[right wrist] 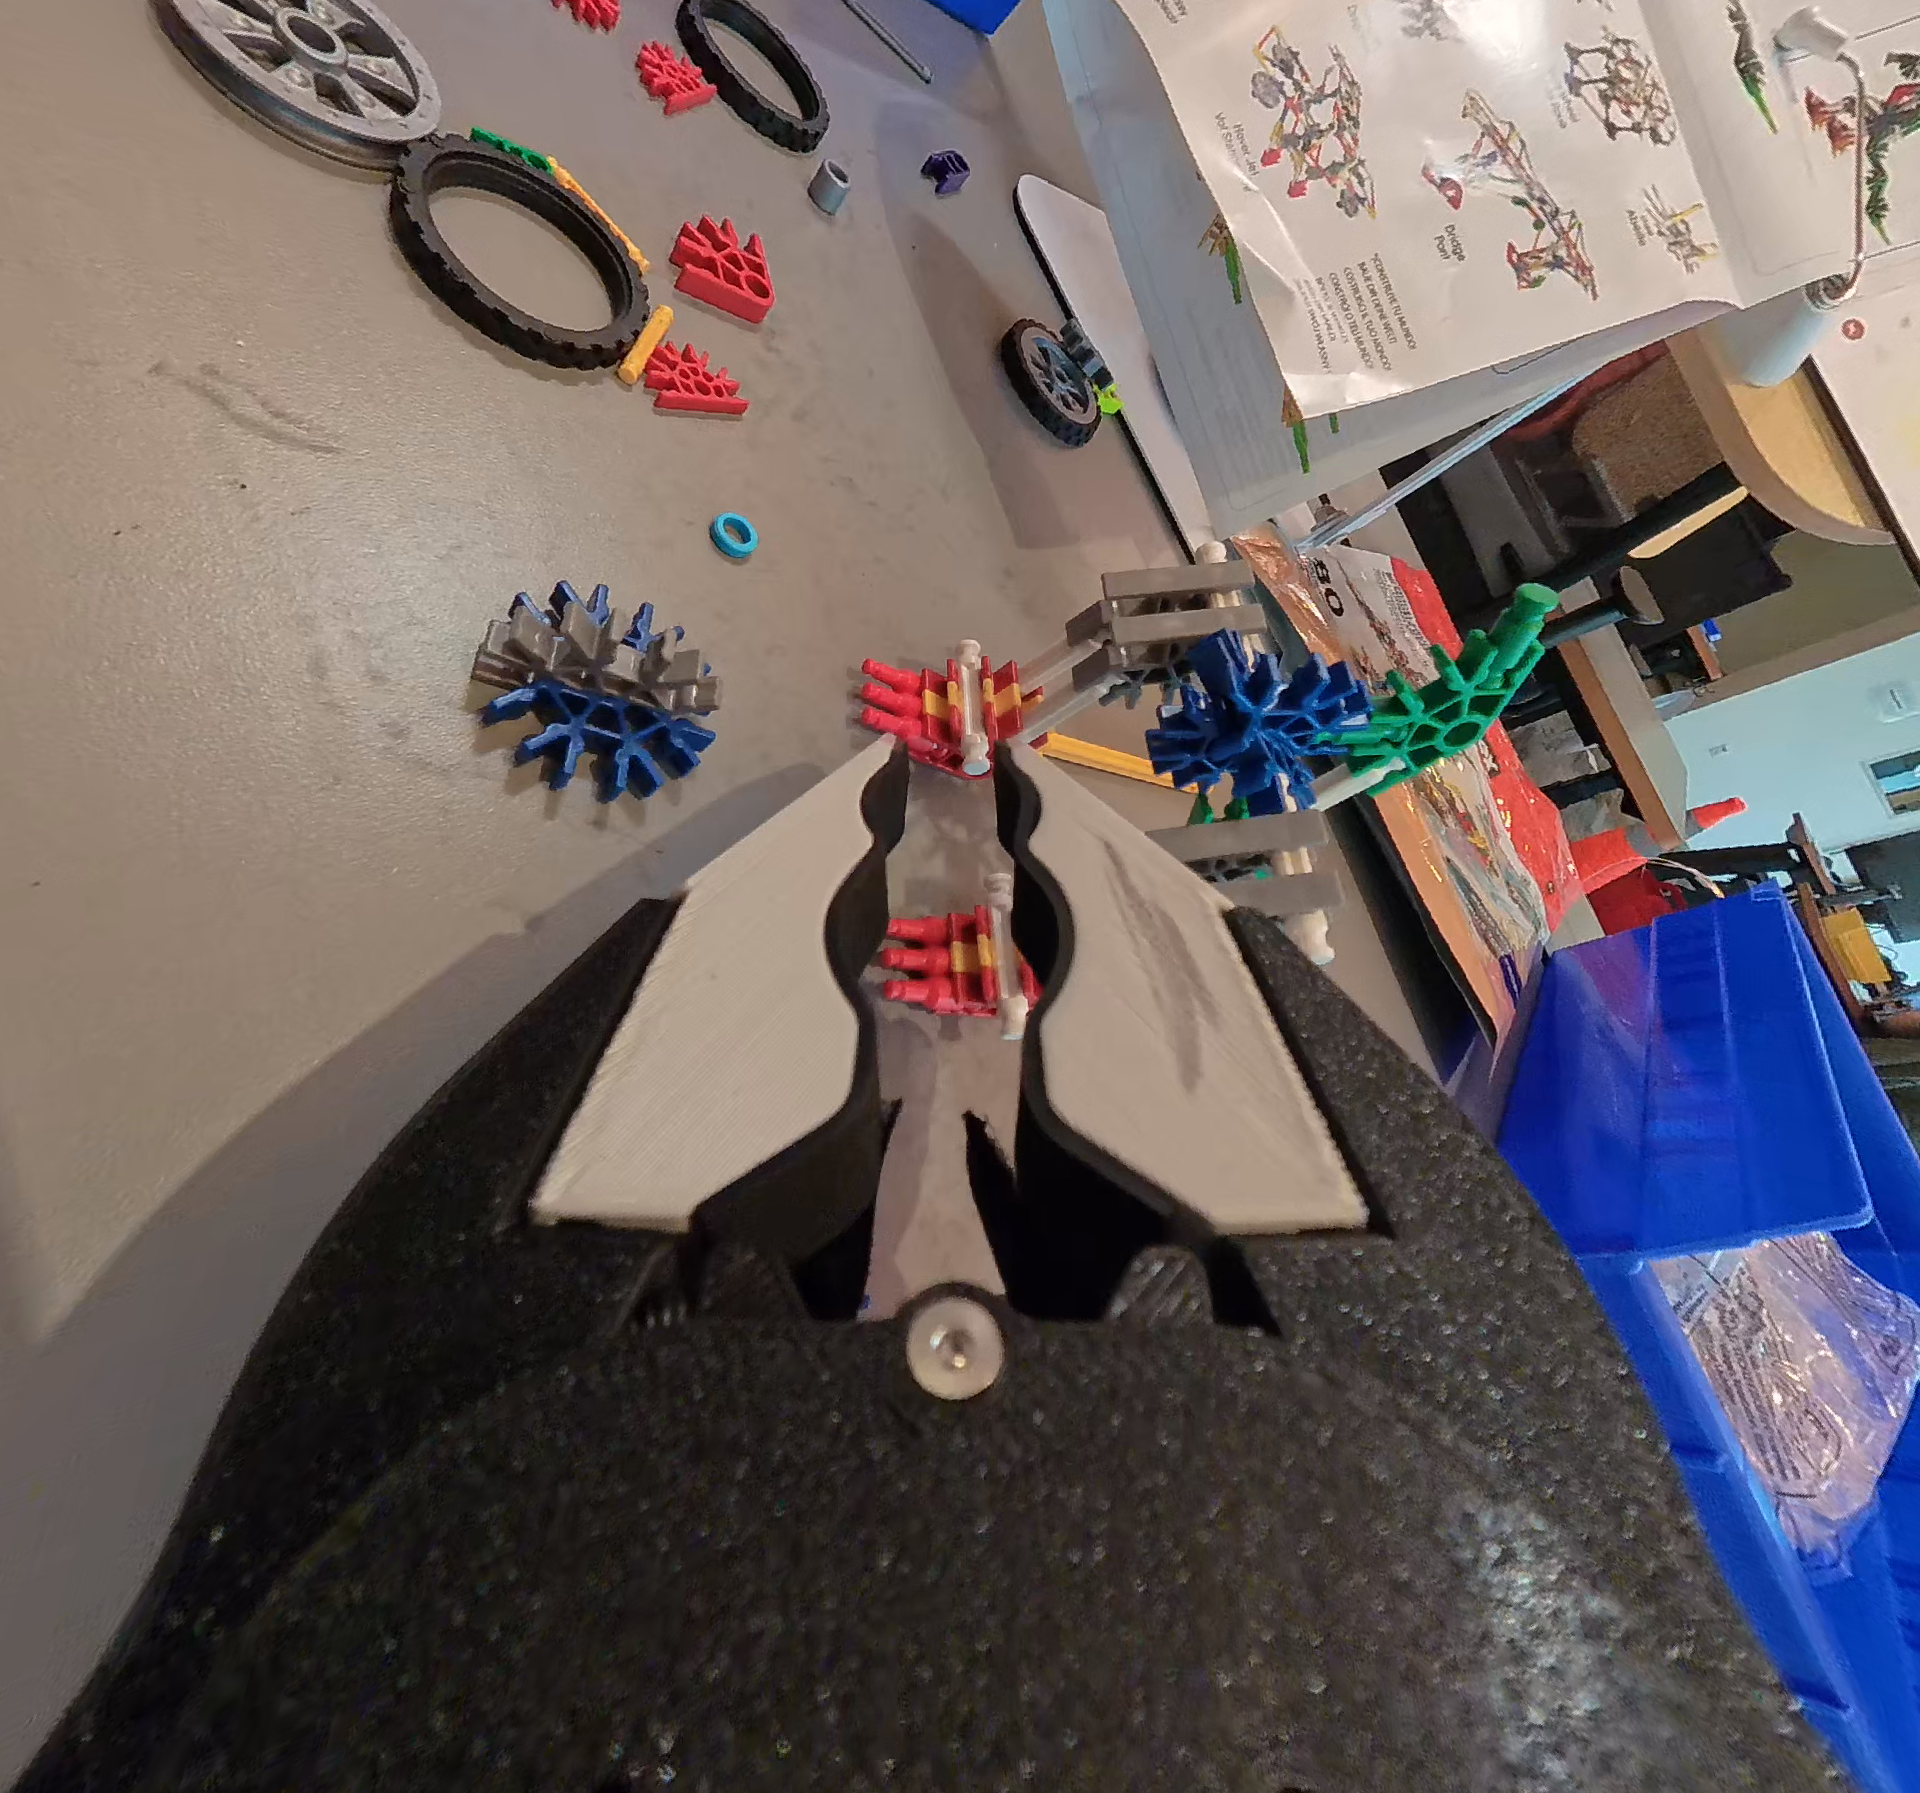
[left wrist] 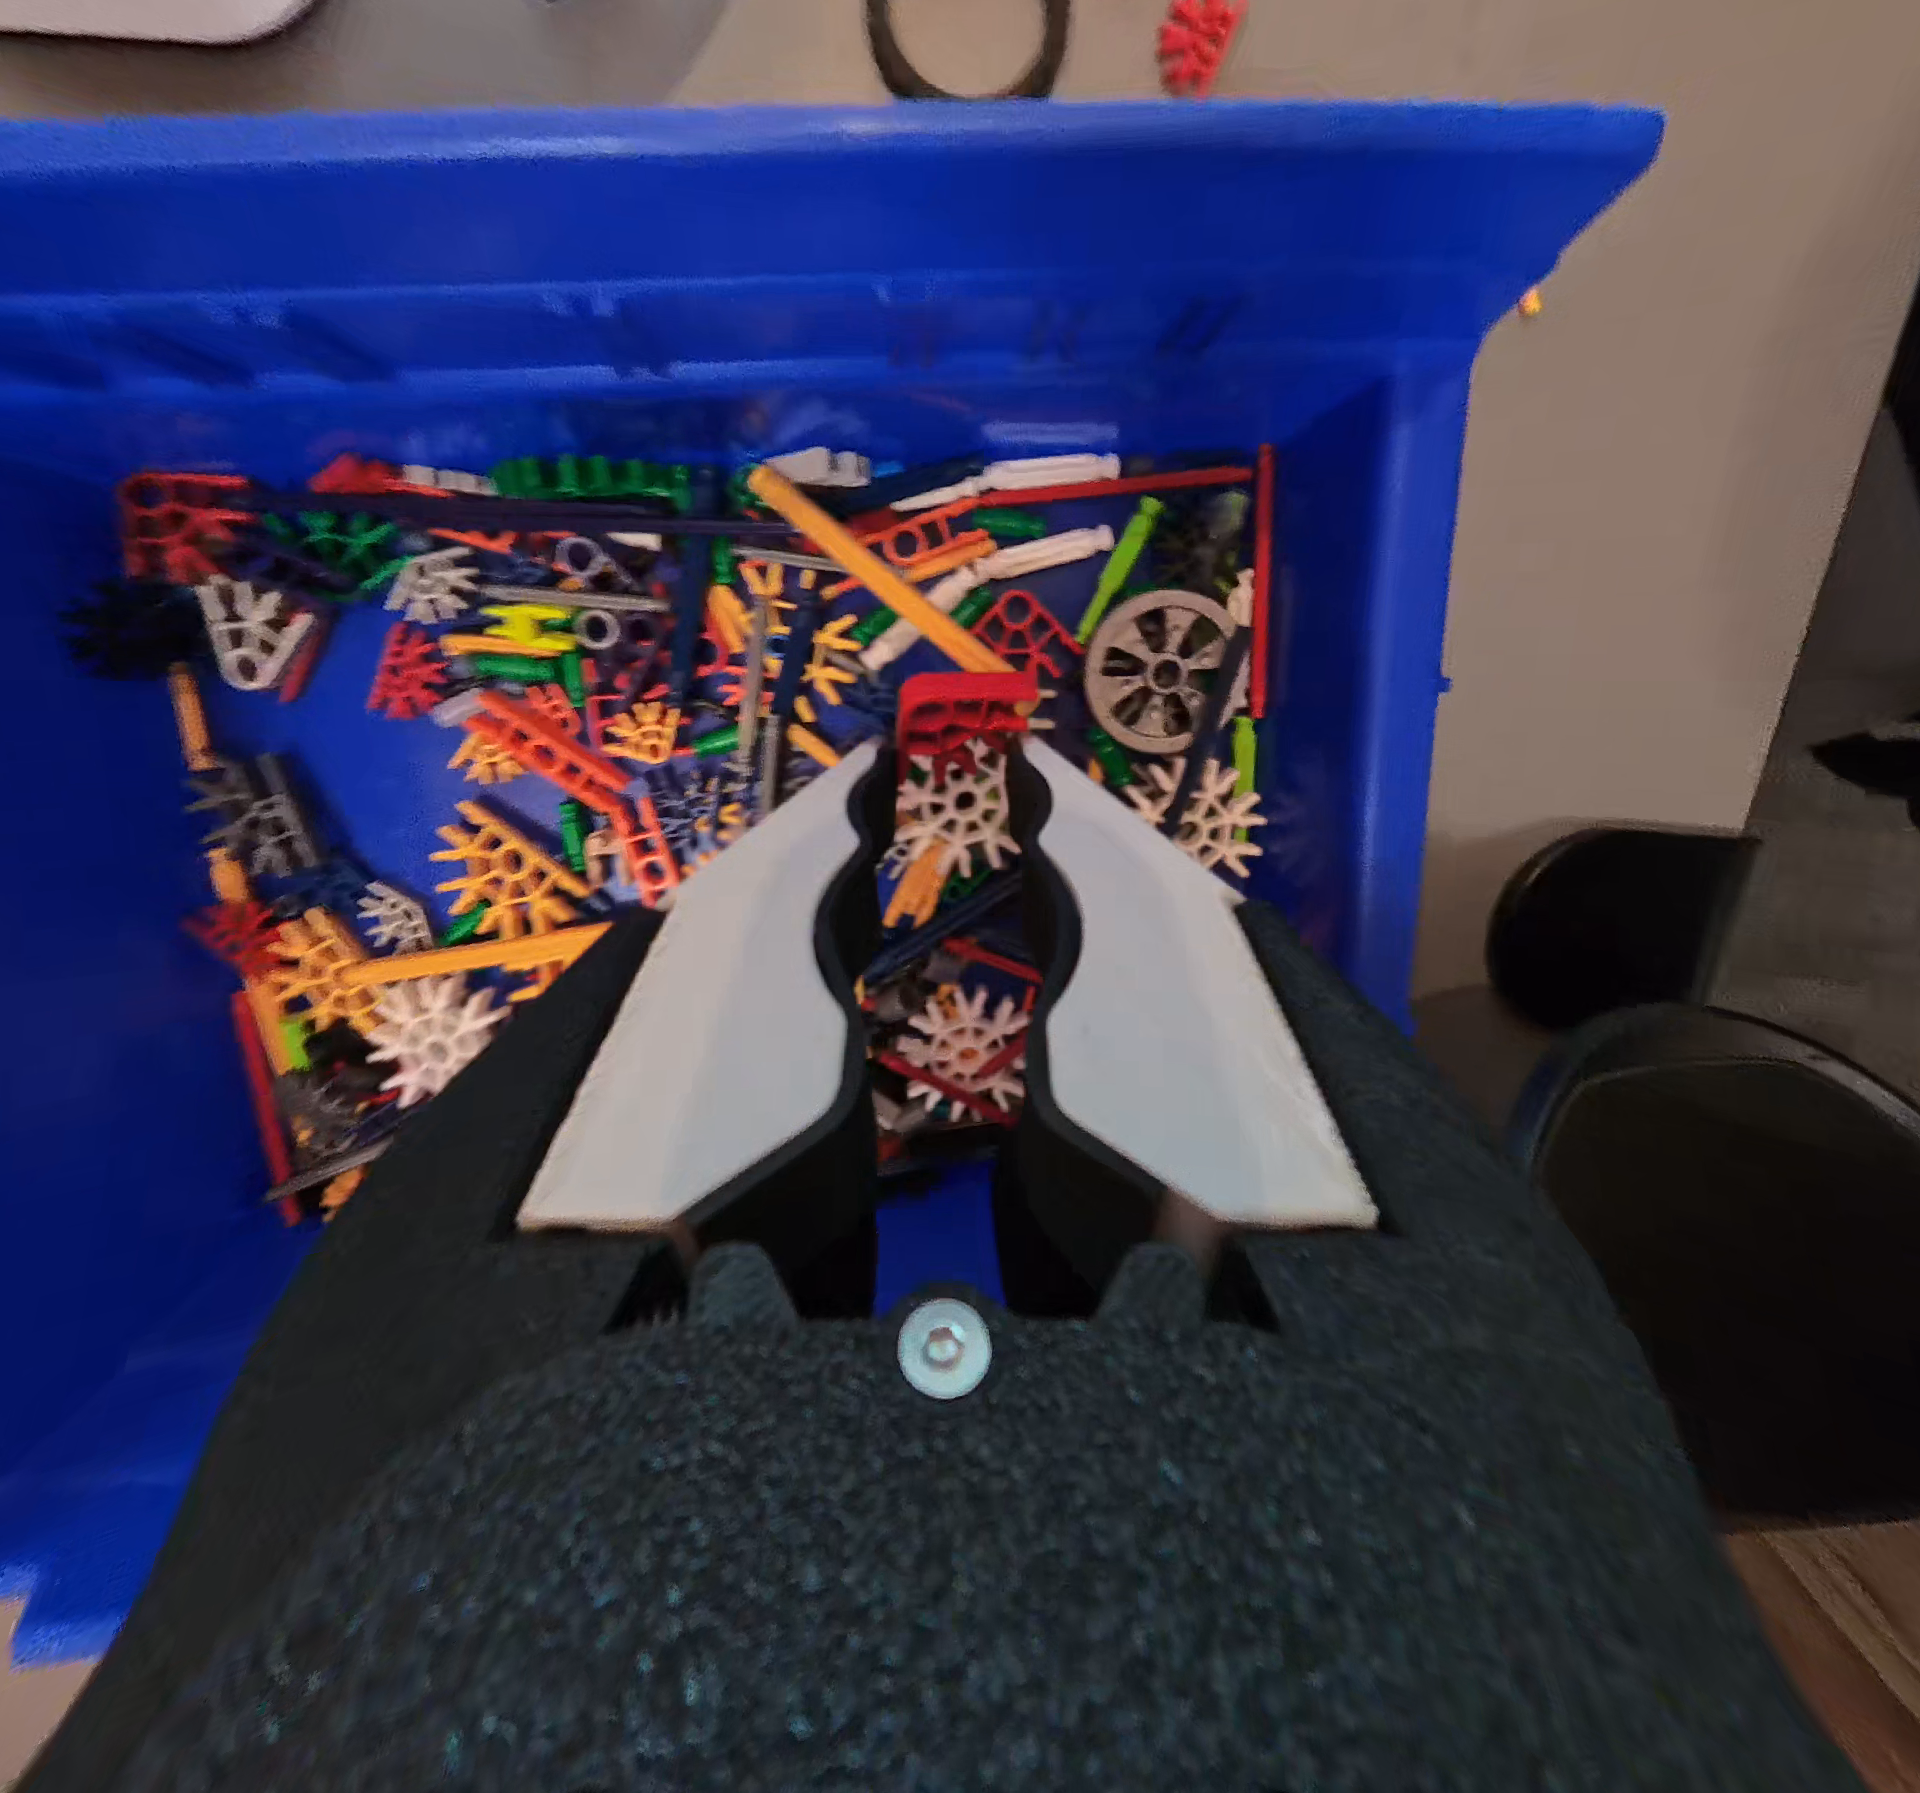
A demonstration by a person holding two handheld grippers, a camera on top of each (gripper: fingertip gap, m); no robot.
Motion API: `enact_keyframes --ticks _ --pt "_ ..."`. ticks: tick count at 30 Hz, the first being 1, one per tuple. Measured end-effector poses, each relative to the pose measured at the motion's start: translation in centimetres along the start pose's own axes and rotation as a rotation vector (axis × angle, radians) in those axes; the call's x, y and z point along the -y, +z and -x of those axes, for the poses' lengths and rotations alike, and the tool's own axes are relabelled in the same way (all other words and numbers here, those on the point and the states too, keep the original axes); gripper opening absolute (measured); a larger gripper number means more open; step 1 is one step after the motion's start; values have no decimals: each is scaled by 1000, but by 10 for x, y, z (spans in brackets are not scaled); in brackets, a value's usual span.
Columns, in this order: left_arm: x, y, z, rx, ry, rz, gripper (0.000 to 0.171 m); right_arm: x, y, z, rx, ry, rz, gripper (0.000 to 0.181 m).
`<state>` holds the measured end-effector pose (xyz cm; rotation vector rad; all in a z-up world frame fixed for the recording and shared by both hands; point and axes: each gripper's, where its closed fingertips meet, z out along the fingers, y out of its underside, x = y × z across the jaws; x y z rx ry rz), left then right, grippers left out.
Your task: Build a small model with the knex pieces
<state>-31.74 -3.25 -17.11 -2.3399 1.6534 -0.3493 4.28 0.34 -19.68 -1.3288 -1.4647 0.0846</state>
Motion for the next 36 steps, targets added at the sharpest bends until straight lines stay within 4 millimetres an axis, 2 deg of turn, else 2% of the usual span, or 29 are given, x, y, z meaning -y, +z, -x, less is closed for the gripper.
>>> enact_keyframes --ticks 5,7,8,10,13,16,19,21,23,26,30,33,36 --pt "8 23 -37 -119 29 -4 21 0 0 0 2 -1 -1 16" --pt "5 30 -45 -147 38 20 21 0 0 1 4 -2 -2 16" --pt "2 30 -43 -125 49 41 21 0 0 1 4 -2 -3 16" --pt "4 22 -36 -87 42 26 20 1 -1 1 4 -4 -5 16" --pt "22 -6 -21 14 42 -43 20 1 -1 1 4 -3 -6 16" --pt "54 -35 -17 96 105 -90 20 0 0 1 6 0 -1 16" --pt "92 -46 -21 125 199 -99 20 0 0 1 6 1 0 16" --pt "114 -36 -26 109 266 -63 20 0 0 0 3 1 -1 16" --pt "132 -19 -32 71 329 -18 20 1 -1 0 0 2 -6 16" --pt "147 12 -40 11 411 68 20 2 -2 -1 2 11 -17 16" --pt "161 51 -55 -60 502 172 20 -1 -3 -5 -6 15 -21 16" --pt "164 77 -65 -115 551 232 20 -1 -4 -7 -14 20 -29 16" --pt "161 96 -67 -139 573 285 21 0 -5 -6 -15 10 -33 16"
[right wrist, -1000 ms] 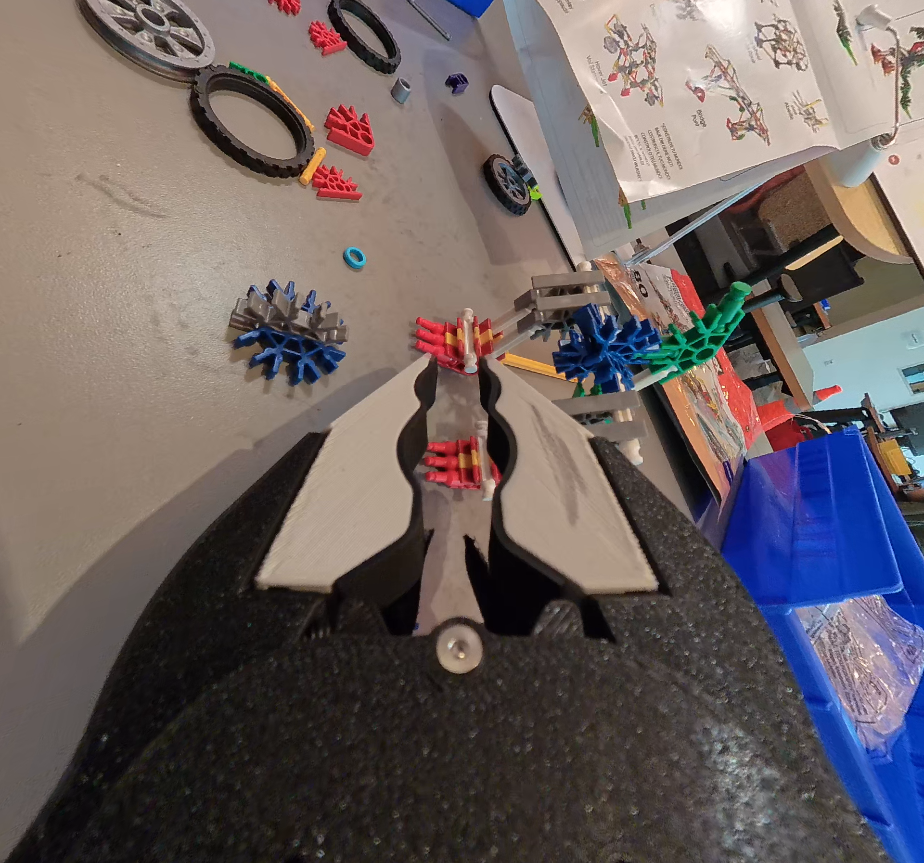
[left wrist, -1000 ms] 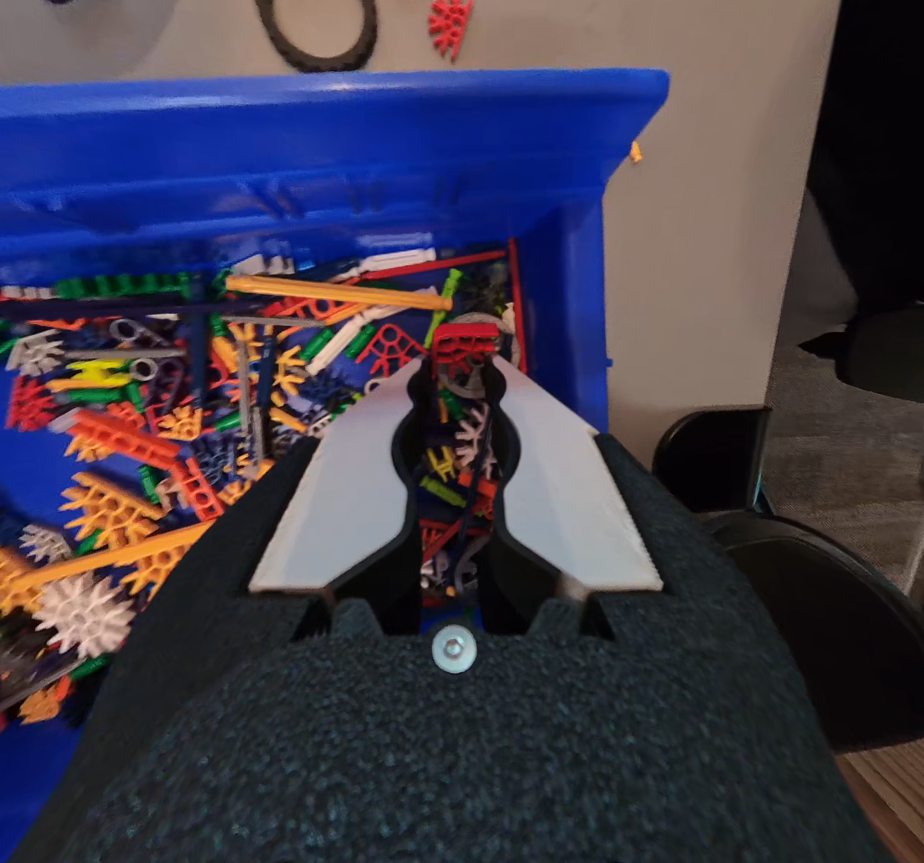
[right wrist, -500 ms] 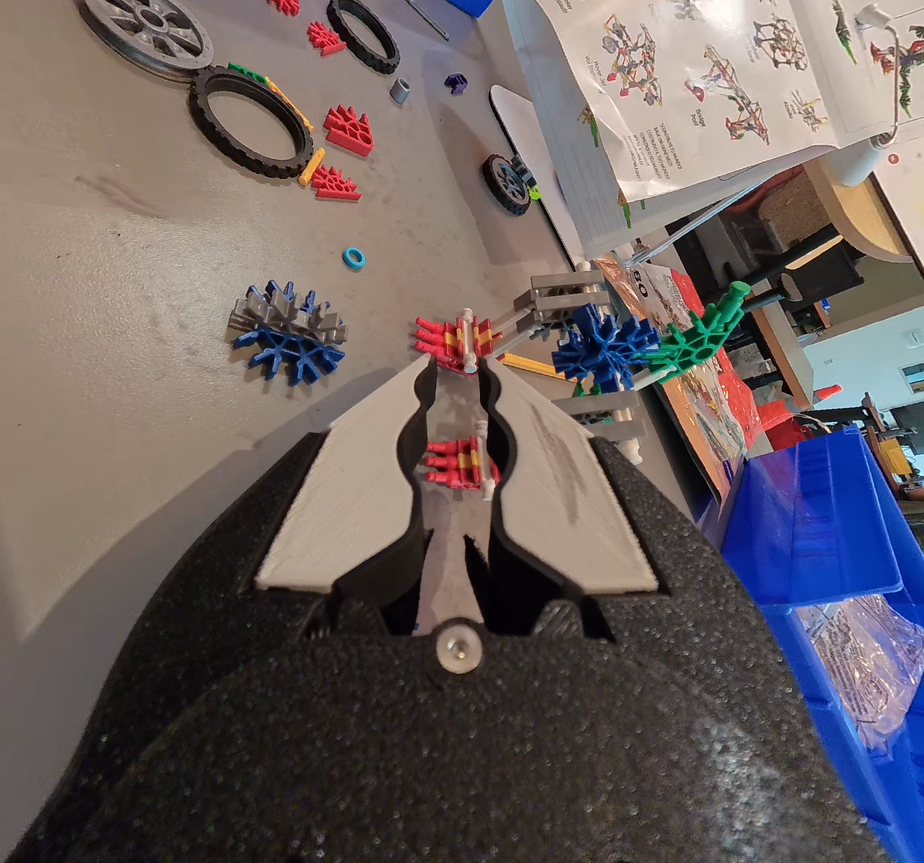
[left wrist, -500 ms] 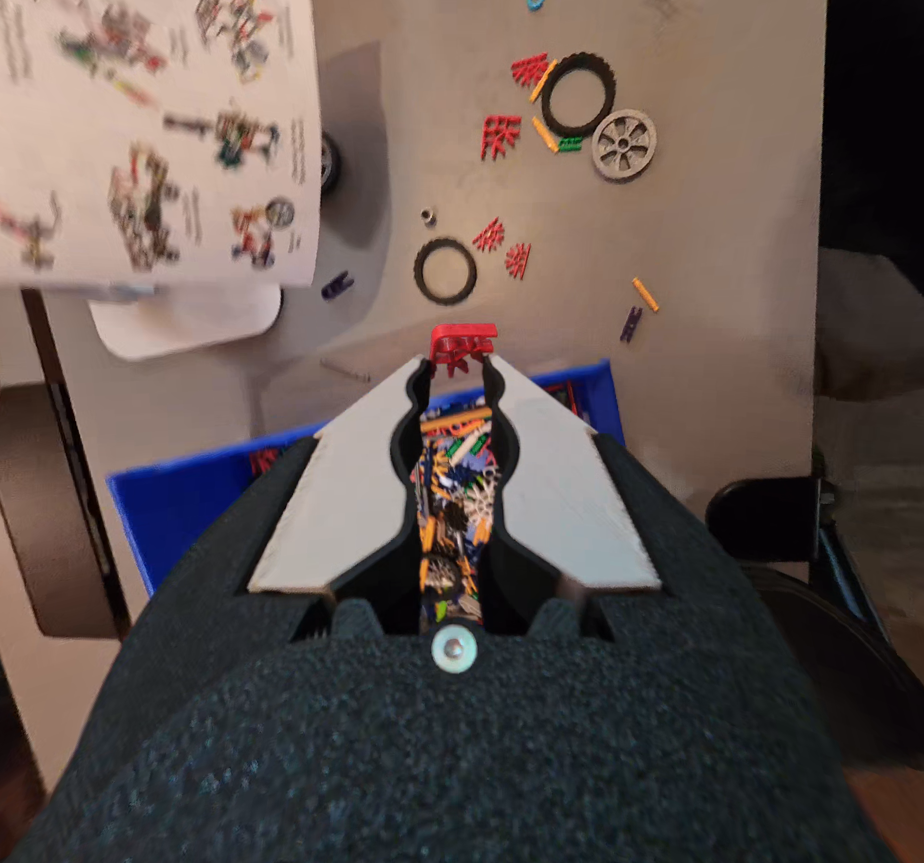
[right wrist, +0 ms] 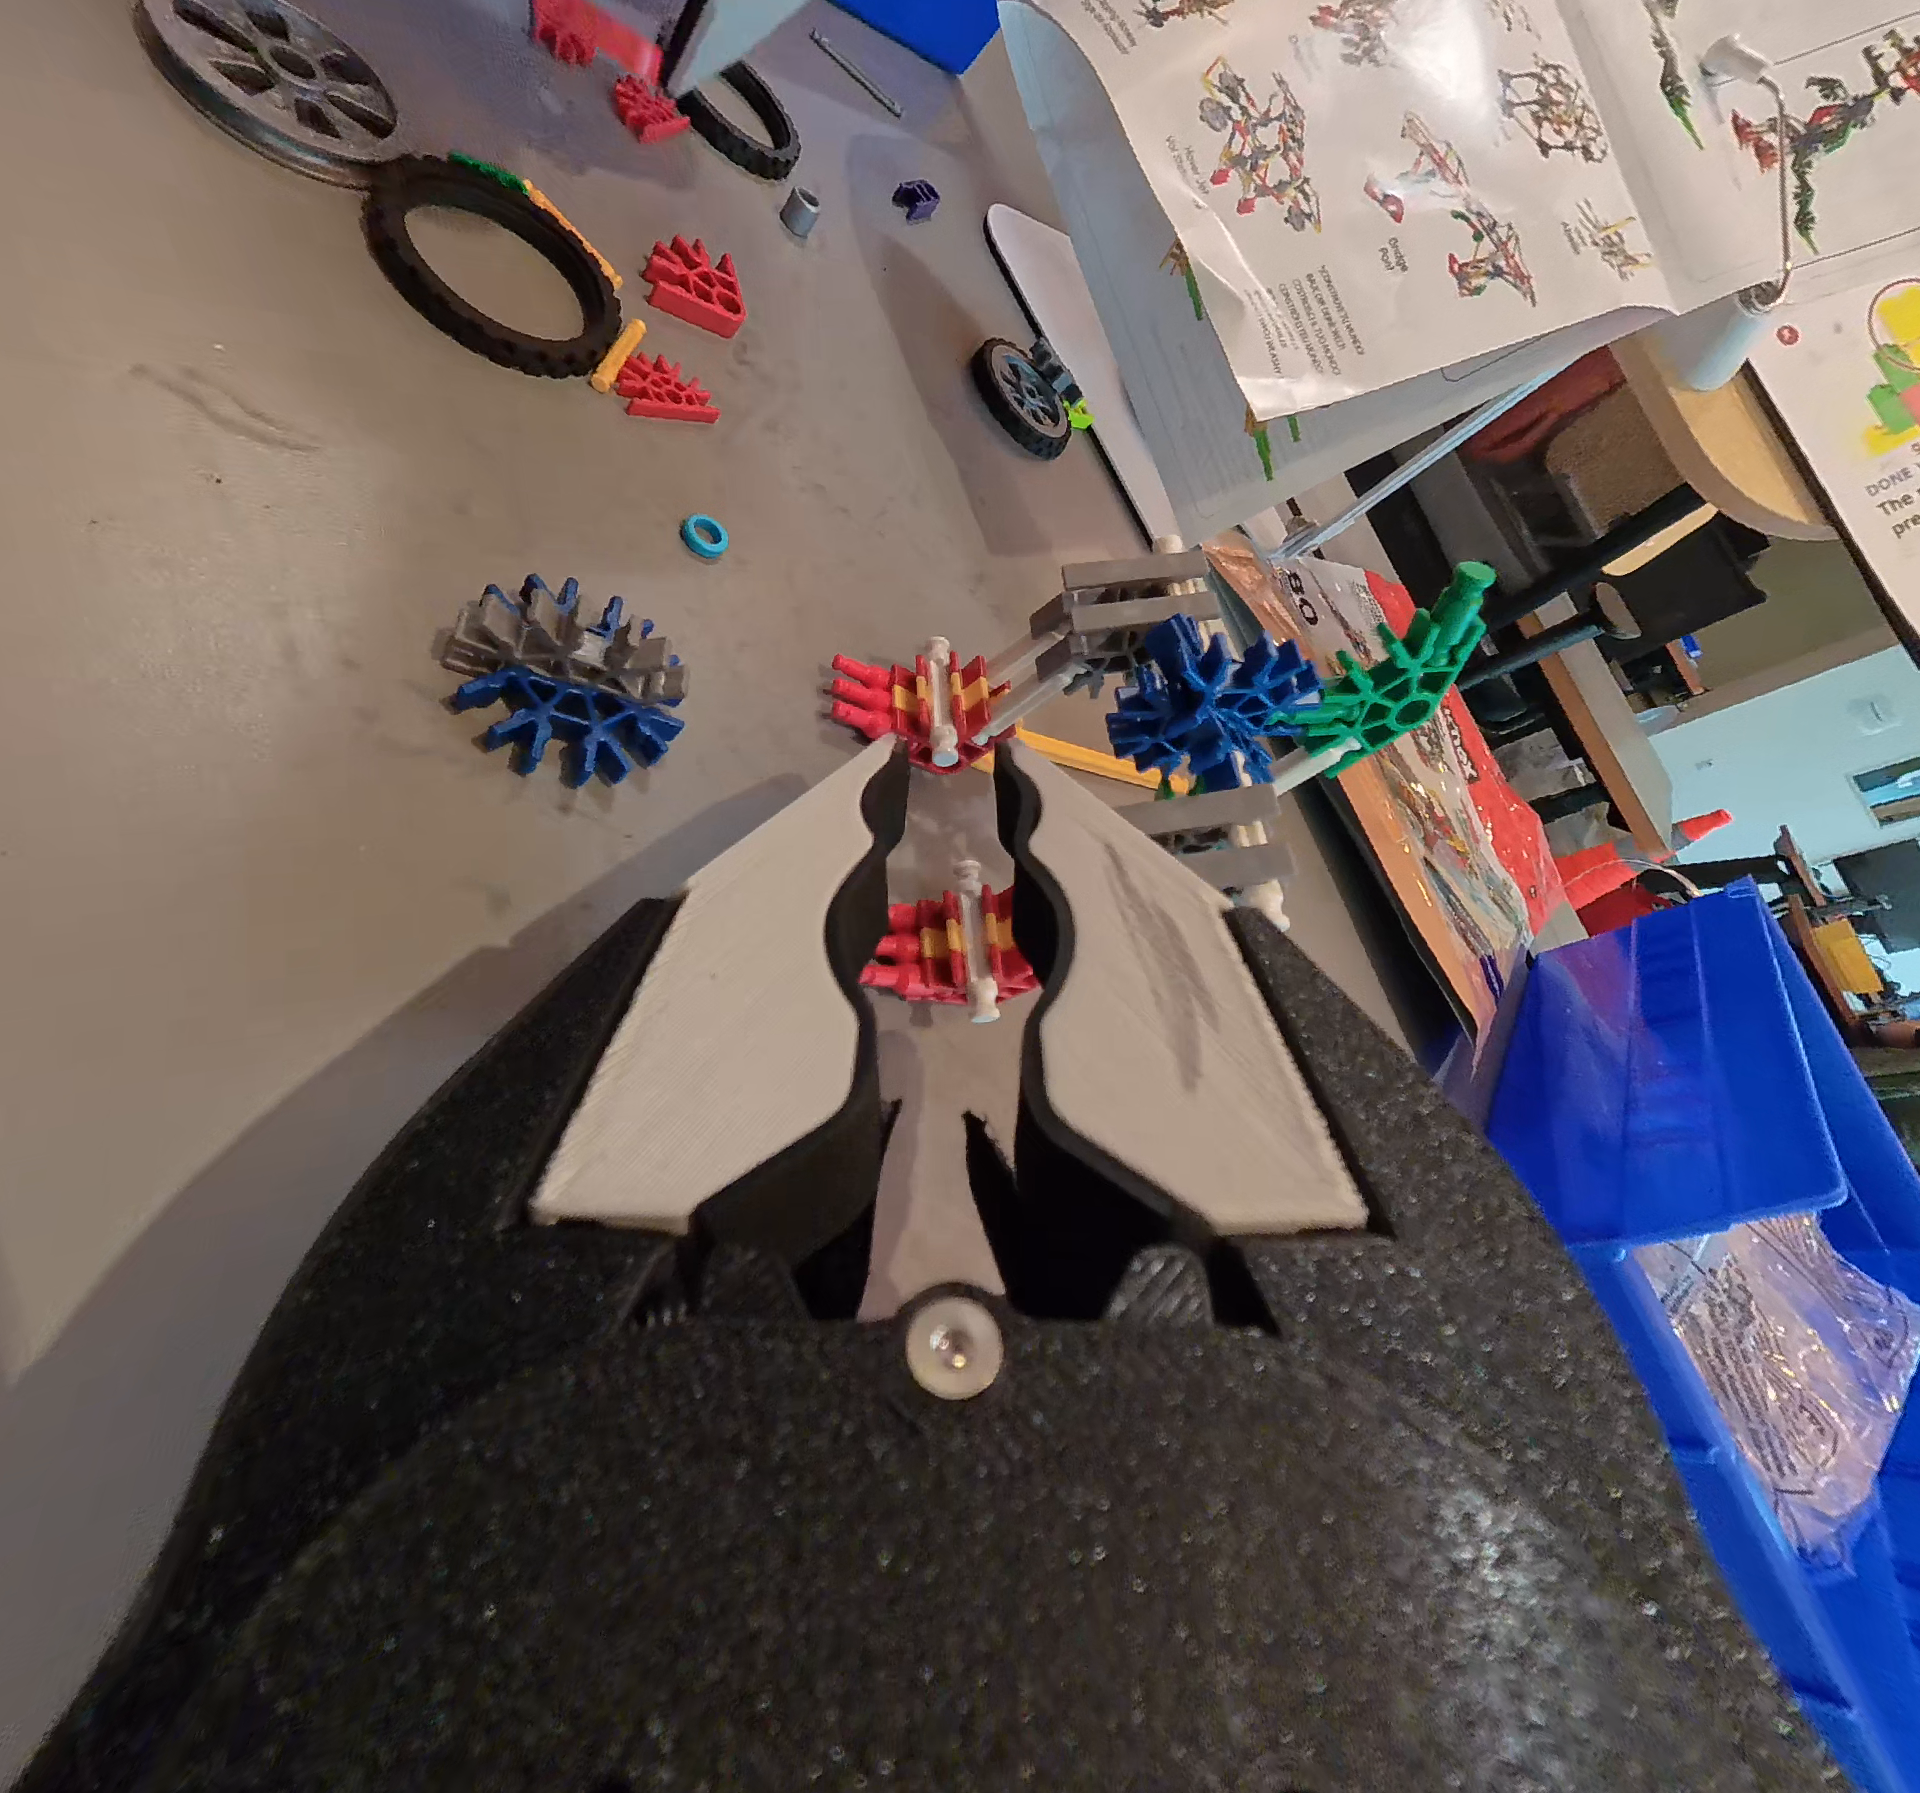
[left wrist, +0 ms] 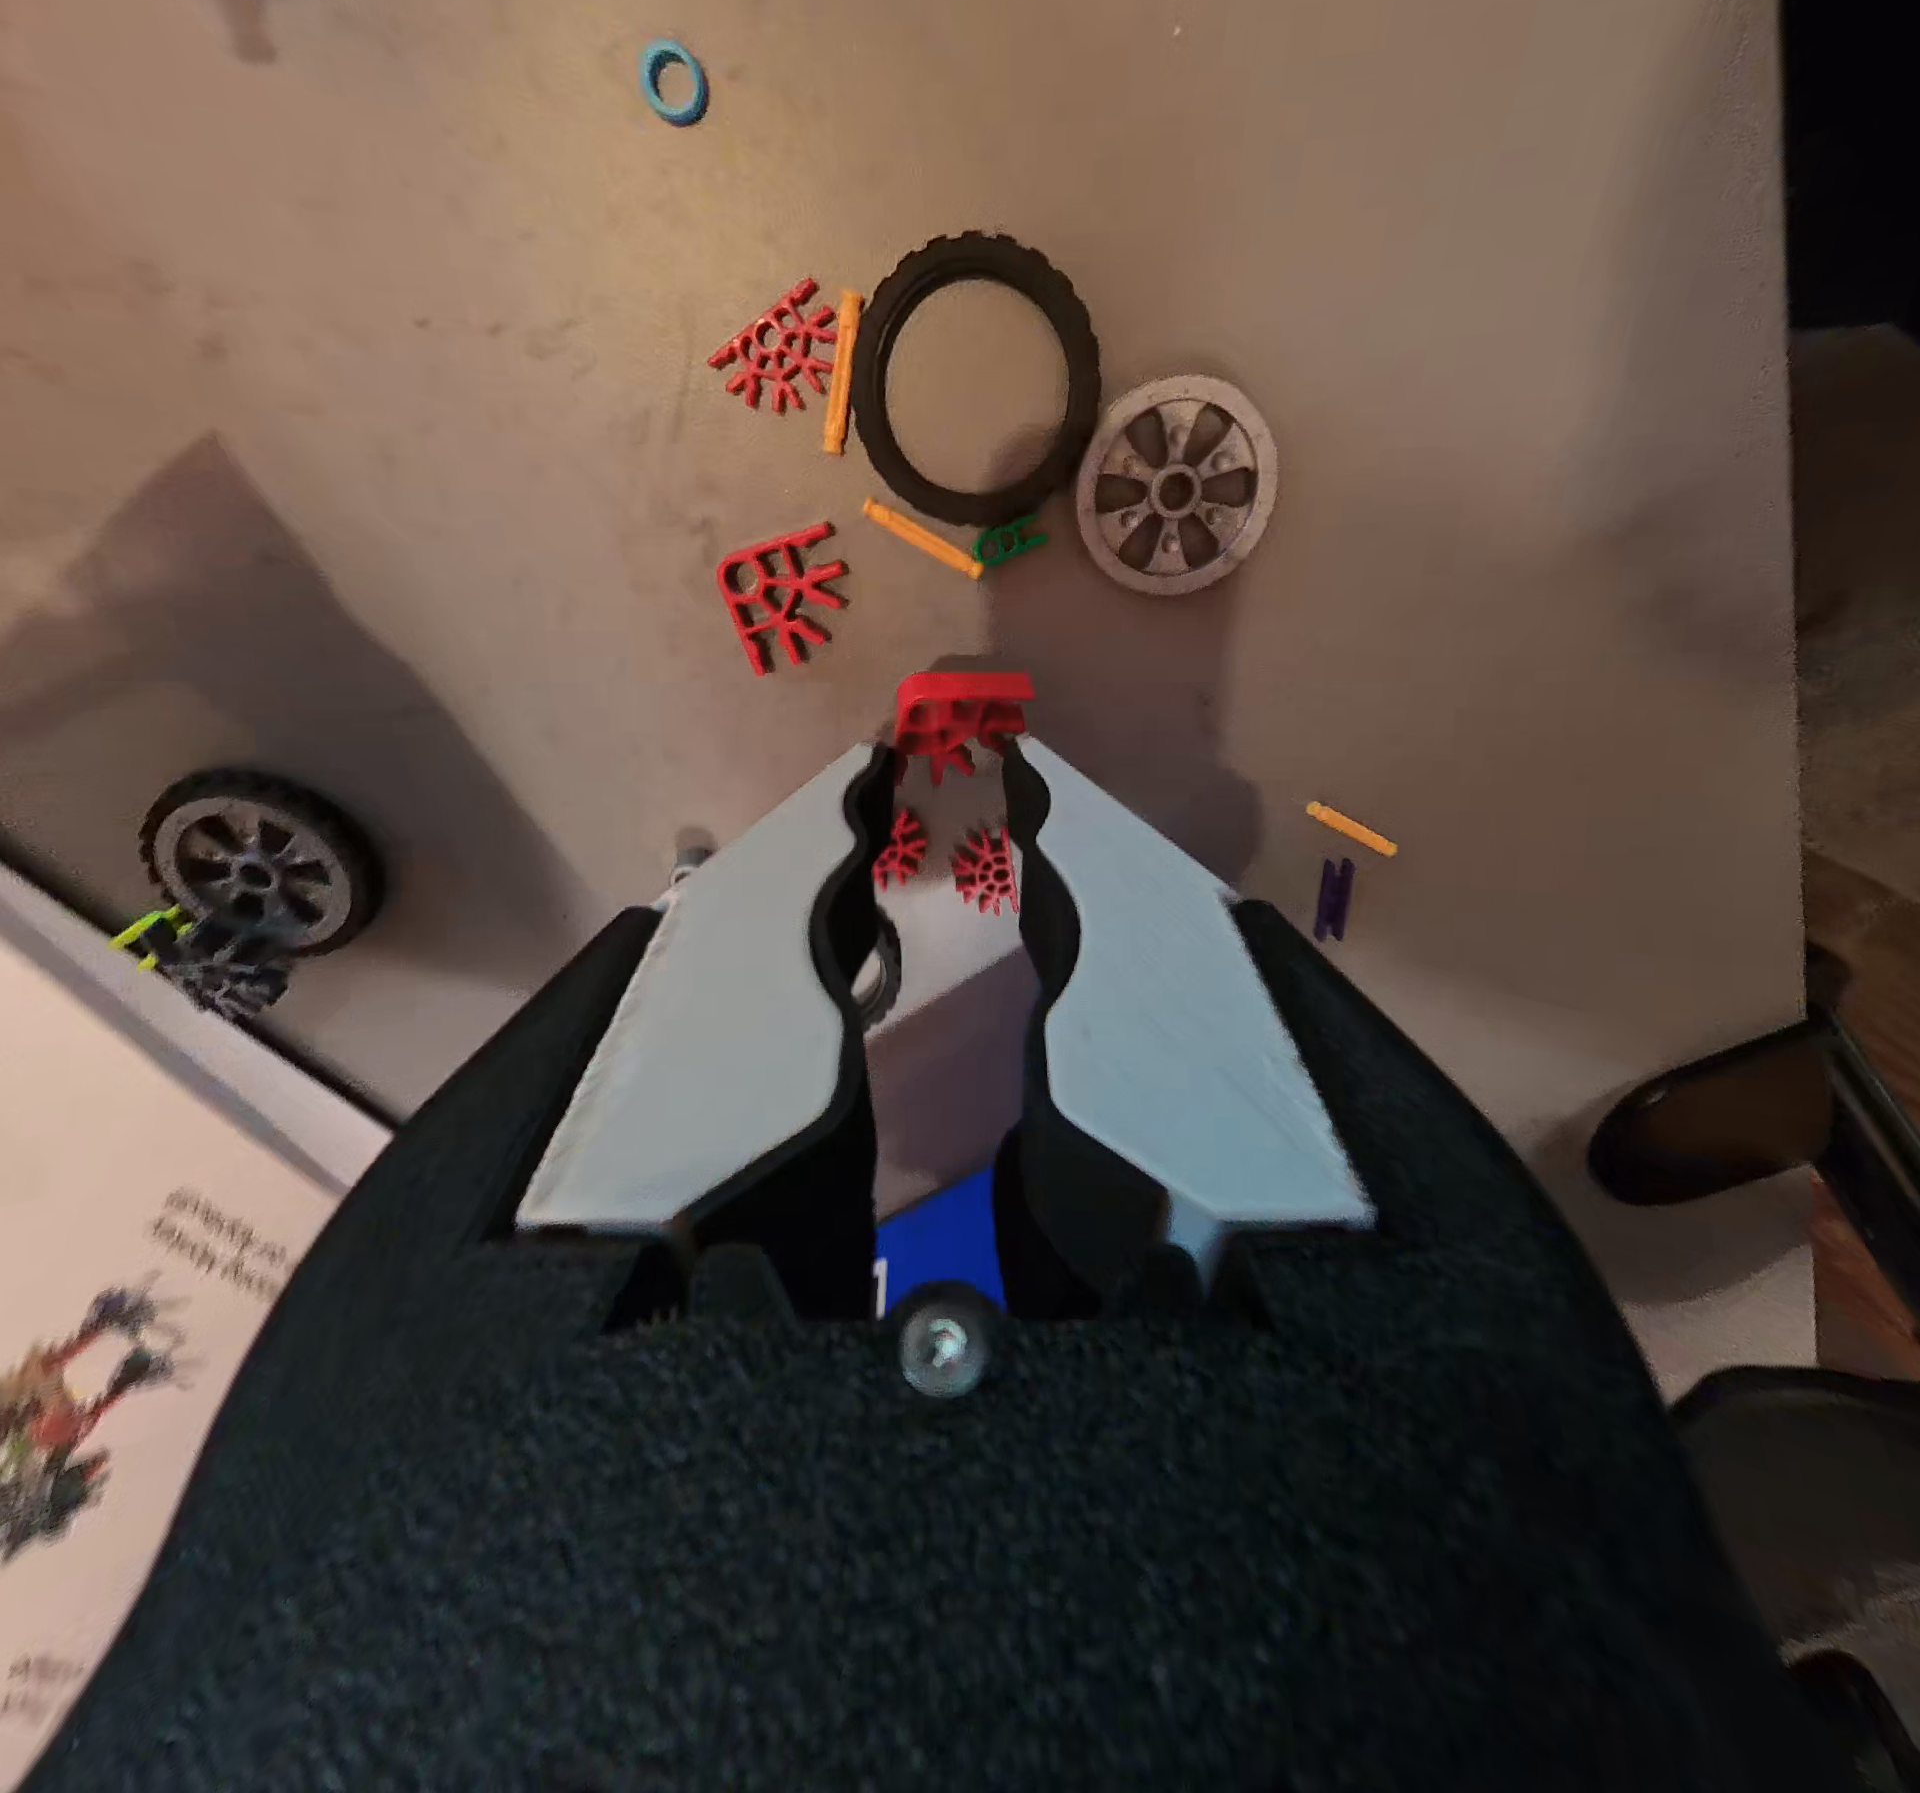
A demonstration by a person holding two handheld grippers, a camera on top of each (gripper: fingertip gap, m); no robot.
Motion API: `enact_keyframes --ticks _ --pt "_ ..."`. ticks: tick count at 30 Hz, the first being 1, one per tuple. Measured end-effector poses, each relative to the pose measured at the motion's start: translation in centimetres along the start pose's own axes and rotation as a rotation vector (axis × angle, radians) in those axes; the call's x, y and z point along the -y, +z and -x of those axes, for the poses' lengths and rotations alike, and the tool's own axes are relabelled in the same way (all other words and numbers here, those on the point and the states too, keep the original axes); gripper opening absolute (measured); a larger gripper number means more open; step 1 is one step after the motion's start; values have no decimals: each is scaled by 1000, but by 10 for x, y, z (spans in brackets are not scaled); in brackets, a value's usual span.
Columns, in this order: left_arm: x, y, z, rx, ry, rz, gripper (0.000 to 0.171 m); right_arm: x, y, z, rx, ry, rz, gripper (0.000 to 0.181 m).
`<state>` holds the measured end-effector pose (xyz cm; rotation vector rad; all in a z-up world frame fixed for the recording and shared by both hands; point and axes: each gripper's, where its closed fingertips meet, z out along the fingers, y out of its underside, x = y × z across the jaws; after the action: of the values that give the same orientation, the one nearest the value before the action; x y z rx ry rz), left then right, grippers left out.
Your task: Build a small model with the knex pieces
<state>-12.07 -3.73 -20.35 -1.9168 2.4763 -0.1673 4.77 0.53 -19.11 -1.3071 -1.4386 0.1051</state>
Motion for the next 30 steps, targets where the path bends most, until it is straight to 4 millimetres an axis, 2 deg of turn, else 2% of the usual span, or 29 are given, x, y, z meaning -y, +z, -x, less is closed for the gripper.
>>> enact_keyframes --ticks 5,8,10,12,14,17,18,20,22,24,27,30 --pt "9 11 3 -2 -7 -36 22 2 -2 -1 3 16 -22 16" --pt "8 8 12 51 -36 -63 27 2 -3 -2 1 16 -25 16" --pt "3 -9 22 126 -77 -97 31 3 -3 -1 1 12 -26 16" --pt "-8 -39 27 191 -140 -159 31 3 -3 -1 0 11 -26 16" --pt "-34 -74 35 304 -219 -185 32 2 -3 -1 2 13 -25 16" --pt "-89 -122 37 447 -362 -212 30 2 -3 -2 3 17 -24 16" --pt "-110 -132 35 478 -409 -206 30 2 -3 -1 3 15 -21 16" --pt "-157 -138 27 504 -505 -141 31 1 -1 -1 3 8 -11 16" --pt "-204 -129 17 505 -581 -27 33 0 0 -1 2 5 -2 16" --pt "-239 -110 7 466 -636 53 34 -1 0 -1 0 5 5 16" --pt "-266 -78 -6 367 -683 101 36 -3 2 -1 -2 0 18 16" --pt "-283 -51 -15 287 -699 148 37 -4 2 -1 -5 3 26 16"
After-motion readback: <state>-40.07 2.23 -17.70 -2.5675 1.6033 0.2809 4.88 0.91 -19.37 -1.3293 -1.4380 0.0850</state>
